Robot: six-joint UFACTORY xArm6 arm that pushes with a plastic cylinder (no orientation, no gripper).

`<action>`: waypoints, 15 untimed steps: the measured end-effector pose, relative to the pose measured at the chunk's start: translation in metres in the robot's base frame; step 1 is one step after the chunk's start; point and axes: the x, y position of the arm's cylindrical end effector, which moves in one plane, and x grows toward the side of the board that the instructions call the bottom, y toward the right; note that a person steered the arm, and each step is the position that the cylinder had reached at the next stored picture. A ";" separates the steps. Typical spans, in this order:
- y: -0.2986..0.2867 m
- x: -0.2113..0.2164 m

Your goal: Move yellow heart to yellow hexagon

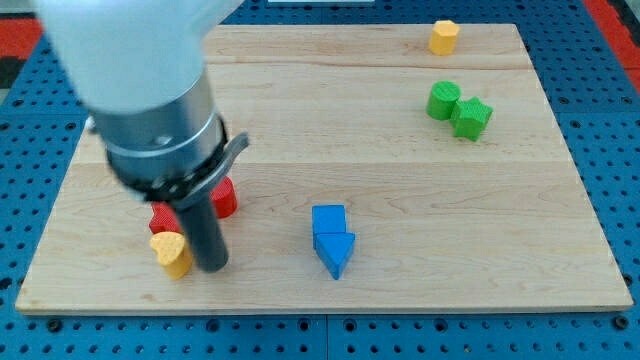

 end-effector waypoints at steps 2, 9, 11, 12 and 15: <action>-0.080 0.035; -0.007 -0.004; 0.022 -0.025; 0.034 -0.044; 0.096 -0.111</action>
